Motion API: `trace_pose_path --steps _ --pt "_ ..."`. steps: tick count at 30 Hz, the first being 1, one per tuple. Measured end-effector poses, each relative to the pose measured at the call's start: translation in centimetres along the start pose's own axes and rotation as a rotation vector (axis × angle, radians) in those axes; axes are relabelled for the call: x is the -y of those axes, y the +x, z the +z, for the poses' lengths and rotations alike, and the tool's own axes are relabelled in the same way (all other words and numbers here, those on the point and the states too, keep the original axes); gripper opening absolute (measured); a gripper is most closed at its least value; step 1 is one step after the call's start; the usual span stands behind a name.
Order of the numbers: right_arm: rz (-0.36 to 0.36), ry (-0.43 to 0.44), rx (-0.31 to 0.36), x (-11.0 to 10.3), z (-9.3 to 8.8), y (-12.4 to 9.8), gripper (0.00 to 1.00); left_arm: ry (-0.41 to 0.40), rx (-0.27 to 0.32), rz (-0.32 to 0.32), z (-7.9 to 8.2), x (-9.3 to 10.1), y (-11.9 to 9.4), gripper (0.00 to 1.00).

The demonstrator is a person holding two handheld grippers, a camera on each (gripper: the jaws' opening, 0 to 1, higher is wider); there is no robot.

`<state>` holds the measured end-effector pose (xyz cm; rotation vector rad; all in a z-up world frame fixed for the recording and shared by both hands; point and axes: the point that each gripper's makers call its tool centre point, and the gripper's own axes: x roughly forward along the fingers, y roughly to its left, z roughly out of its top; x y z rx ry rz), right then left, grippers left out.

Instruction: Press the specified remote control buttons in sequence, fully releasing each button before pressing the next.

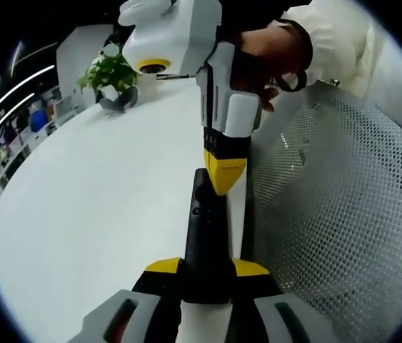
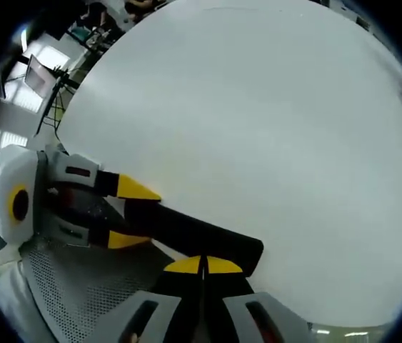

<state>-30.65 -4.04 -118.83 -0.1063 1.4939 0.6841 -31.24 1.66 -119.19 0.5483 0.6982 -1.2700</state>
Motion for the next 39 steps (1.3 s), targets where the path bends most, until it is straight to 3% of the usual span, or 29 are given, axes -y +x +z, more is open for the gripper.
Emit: trace_pose_path --steps 13,39 --pt "-0.012 -0.013 0.019 0.18 1.06 -0.38 0.0 0.001 -0.001 -0.001 0.02 0.05 -0.05 0.24" --pt "-0.066 -0.014 0.005 0.46 1.08 0.35 0.0 0.002 0.0 -0.005 0.05 0.0 0.01 0.24"
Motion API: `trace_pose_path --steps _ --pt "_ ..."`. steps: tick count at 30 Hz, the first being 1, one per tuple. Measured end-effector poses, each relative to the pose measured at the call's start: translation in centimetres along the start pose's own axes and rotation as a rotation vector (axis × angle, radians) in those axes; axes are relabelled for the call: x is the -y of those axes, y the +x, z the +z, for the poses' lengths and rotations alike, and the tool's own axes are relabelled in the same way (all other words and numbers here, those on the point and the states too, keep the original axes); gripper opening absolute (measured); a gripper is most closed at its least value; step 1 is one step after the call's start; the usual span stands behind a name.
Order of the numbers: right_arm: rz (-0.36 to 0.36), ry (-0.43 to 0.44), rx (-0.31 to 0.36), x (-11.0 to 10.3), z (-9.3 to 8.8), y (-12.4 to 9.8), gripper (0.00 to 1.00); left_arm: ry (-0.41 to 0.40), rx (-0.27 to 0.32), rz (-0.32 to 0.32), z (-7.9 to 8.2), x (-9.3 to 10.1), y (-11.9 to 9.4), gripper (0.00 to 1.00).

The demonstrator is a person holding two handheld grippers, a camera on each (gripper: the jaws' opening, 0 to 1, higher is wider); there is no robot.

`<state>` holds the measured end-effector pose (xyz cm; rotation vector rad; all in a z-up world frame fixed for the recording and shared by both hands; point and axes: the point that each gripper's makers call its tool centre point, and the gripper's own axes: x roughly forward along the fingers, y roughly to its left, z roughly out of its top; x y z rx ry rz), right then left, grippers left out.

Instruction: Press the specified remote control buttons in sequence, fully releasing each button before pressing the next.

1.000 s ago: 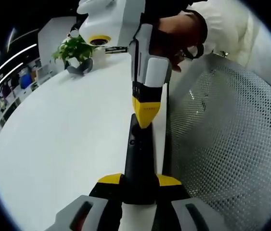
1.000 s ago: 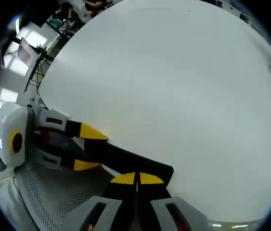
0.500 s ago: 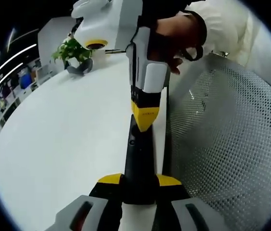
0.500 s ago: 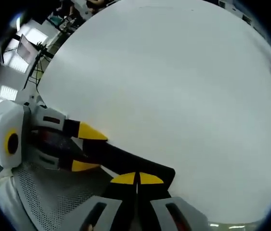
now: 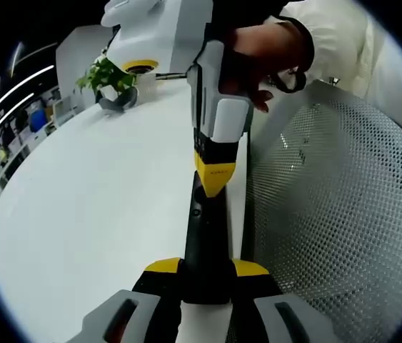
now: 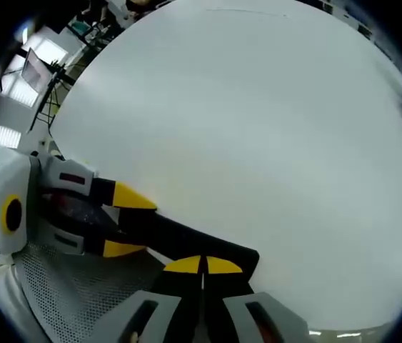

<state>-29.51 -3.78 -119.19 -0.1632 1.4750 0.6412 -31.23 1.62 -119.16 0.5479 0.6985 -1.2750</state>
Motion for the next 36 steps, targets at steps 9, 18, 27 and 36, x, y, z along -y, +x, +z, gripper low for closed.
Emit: trace_pose_path --steps 9,18,27,36 --pt "0.005 0.039 -0.01 -0.1 -0.1 -0.2 0.0 0.002 0.0 0.001 0.0 0.0 0.0 0.24" --pt "0.0 0.054 0.0 -0.1 -0.2 -0.4 0.0 0.008 -0.001 0.002 0.1 0.1 0.1 0.24" --pt "0.068 0.062 0.034 -1.6 1.3 -0.6 0.0 0.012 0.005 -0.003 0.3 0.3 0.3 0.24" --pt "0.065 0.045 0.016 -1.8 1.5 0.0 0.0 0.014 0.007 -0.004 0.3 0.3 0.2 0.24"
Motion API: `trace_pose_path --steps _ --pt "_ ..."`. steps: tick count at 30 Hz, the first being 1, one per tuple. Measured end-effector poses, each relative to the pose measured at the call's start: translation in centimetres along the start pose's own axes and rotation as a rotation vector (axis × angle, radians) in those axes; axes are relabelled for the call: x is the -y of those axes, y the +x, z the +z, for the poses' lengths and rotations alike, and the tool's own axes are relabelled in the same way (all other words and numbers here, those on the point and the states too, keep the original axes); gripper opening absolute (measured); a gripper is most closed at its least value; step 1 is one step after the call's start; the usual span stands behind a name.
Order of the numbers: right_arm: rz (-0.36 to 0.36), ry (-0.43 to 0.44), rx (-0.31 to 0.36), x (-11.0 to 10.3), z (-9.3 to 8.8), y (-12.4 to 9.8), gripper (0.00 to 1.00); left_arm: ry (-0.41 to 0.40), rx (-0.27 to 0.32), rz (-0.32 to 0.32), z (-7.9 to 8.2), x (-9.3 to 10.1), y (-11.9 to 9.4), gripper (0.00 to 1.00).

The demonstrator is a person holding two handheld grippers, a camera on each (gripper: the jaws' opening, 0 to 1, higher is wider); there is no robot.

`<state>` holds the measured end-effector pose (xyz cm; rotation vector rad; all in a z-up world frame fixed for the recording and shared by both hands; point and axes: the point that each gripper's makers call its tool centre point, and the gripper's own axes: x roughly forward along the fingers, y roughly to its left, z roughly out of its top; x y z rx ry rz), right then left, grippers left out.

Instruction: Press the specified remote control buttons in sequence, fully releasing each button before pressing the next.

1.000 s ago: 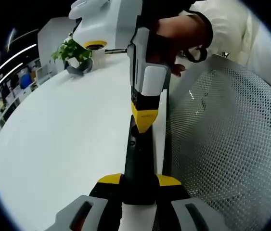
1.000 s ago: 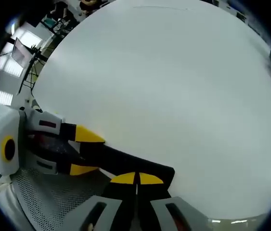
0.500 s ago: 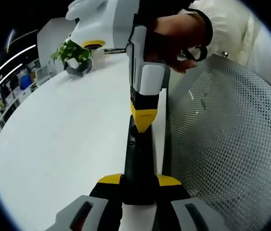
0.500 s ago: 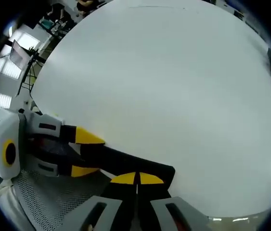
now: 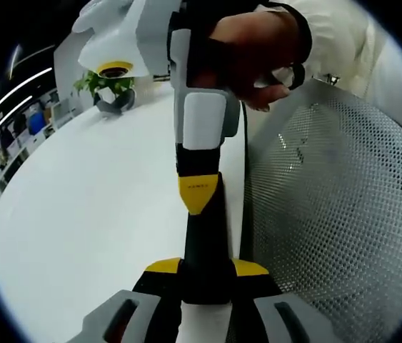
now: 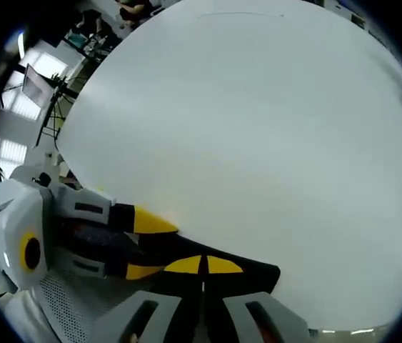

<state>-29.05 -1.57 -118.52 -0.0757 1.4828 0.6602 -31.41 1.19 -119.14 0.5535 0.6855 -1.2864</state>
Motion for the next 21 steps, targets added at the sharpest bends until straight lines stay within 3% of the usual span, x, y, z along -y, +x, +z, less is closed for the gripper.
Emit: trace_pose_path --steps 21 --pt "-0.025 -0.02 -0.024 0.17 0.26 0.57 0.0 -0.003 0.006 -0.001 0.02 -0.07 0.01 0.23"
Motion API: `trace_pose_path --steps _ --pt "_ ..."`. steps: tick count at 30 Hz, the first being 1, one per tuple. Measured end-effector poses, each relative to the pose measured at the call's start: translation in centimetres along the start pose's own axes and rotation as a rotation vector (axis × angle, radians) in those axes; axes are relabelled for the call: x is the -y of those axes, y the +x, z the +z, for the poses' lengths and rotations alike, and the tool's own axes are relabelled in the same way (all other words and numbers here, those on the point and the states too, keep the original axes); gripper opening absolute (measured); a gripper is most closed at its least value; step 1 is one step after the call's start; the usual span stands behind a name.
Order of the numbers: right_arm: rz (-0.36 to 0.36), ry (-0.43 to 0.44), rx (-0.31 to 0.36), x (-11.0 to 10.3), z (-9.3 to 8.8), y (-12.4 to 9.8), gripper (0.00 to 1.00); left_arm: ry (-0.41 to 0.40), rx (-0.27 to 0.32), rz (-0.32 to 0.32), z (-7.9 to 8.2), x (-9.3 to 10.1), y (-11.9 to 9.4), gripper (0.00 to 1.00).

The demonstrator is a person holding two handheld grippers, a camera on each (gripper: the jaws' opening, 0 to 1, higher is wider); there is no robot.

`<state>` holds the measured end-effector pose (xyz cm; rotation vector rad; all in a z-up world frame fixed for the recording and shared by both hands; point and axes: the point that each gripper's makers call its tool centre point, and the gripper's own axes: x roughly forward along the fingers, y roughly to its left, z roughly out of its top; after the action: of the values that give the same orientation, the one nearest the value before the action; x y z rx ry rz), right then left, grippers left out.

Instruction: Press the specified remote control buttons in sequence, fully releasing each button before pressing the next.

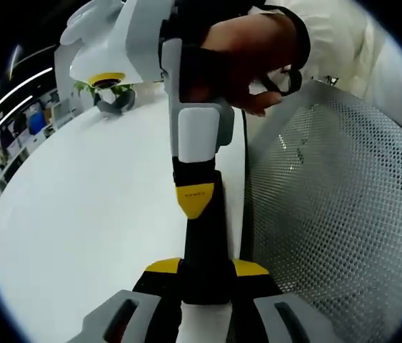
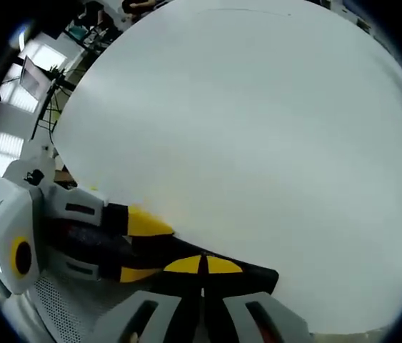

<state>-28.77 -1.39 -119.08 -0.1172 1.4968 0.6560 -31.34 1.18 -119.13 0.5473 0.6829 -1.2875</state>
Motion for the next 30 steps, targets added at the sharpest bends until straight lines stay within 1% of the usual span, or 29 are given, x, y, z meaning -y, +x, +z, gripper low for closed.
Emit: trace_pose_path --steps 9,15,21,25,27,30 --pt "-0.005 -0.01 0.005 0.0 0.1 0.1 0.0 -0.001 0.0 0.001 0.0 0.0 0.0 0.23" --pt "-0.003 -0.008 0.02 0.1 0.2 0.1 0.0 -0.002 -0.001 0.002 0.0 -0.1 0.0 0.23" --pt "0.022 -0.022 0.064 0.1 0.0 -0.1 0.0 -0.003 0.0 0.002 0.0 0.0 0.0 0.23" --pt "0.015 -0.021 0.075 0.0 -0.1 -0.3 0.0 -0.002 0.0 0.002 0.0 -0.1 0.0 0.23" --pt "0.025 -0.02 0.092 -0.3 -0.1 -0.6 0.0 0.003 0.001 -0.001 0.0 -0.1 0.0 0.24" --pt "0.039 -0.012 0.091 -0.5 -0.3 -0.9 0.0 0.002 0.002 -0.001 0.0 -0.1 0.0 0.24"
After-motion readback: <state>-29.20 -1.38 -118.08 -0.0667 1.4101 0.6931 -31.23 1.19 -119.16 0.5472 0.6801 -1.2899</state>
